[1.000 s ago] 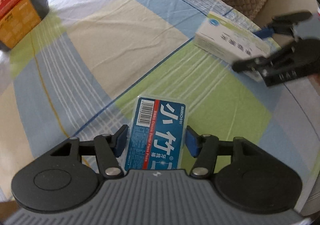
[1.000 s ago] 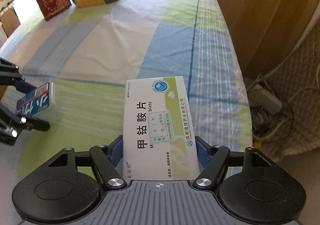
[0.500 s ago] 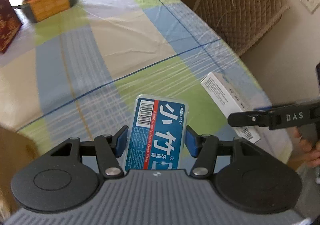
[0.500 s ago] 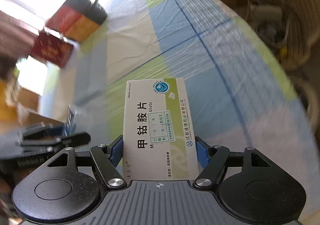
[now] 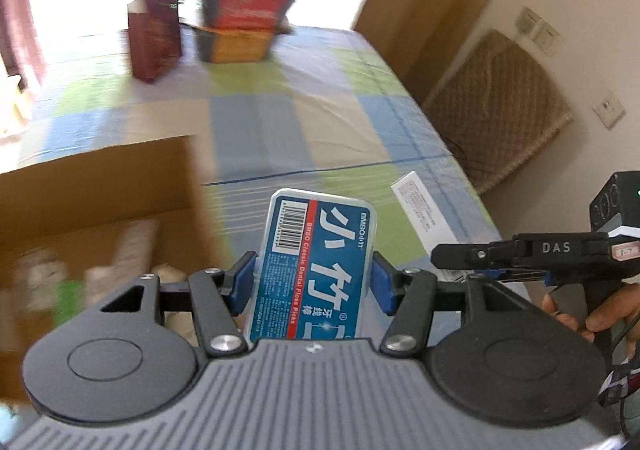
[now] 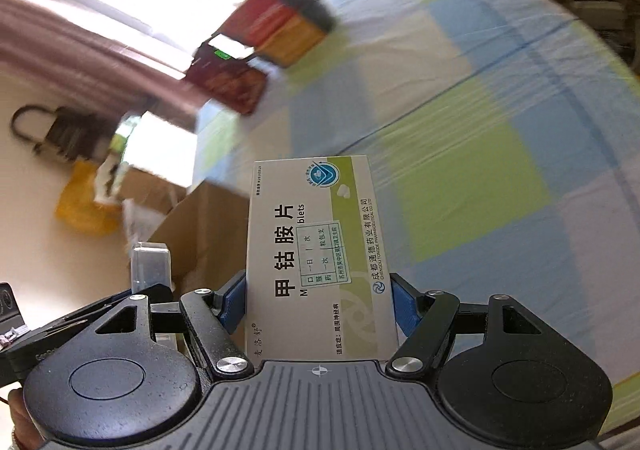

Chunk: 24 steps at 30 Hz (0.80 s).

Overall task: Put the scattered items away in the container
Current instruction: 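Carry the floss pack with the left tool while the right tool carries the medicine box over the box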

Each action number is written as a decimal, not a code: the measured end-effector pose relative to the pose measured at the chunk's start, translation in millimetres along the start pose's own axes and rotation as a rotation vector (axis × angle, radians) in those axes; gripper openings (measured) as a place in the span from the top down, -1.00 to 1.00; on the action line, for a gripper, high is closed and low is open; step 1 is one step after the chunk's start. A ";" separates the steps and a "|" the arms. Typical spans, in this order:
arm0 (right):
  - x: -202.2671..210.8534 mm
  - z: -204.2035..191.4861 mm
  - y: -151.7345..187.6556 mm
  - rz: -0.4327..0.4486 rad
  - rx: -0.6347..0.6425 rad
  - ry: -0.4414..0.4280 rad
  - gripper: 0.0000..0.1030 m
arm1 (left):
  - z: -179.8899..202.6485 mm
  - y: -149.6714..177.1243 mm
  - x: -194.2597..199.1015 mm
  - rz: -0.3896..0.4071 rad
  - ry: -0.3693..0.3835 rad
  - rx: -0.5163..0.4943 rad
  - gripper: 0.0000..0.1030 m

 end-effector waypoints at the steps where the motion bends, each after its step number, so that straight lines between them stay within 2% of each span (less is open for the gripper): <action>1: -3.7 -10.6 3.4 -0.007 0.015 -0.012 -0.43 | -11.3 3.4 12.5 0.010 -0.022 0.013 -0.04; 8: -34.2 -82.7 24.8 -0.056 0.120 -0.080 -0.43 | -92.5 23.5 79.2 0.052 -0.190 0.081 -0.04; 14: -73.9 -134.5 32.9 -0.094 0.208 -0.105 -0.43 | -149.9 23.0 106.1 0.068 -0.316 0.083 -0.04; 20: -114.7 -166.0 40.0 -0.095 0.314 -0.032 -0.43 | -193.4 17.0 95.9 0.026 -0.415 0.038 -0.05; 24: -139.0 -175.8 47.7 -0.086 0.392 0.056 -0.43 | -214.3 20.9 76.5 -0.023 -0.439 0.028 -0.05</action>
Point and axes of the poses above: each gripper's, at about its wrist camera, not at the fingertips, and x roughly against the way its jaws point, z to its right, y to its underside, the point moved 7 cm from there along -x, roughly the way its jaws point, and after that the axes turned 1 degree about -y, right-handed, at the moved point
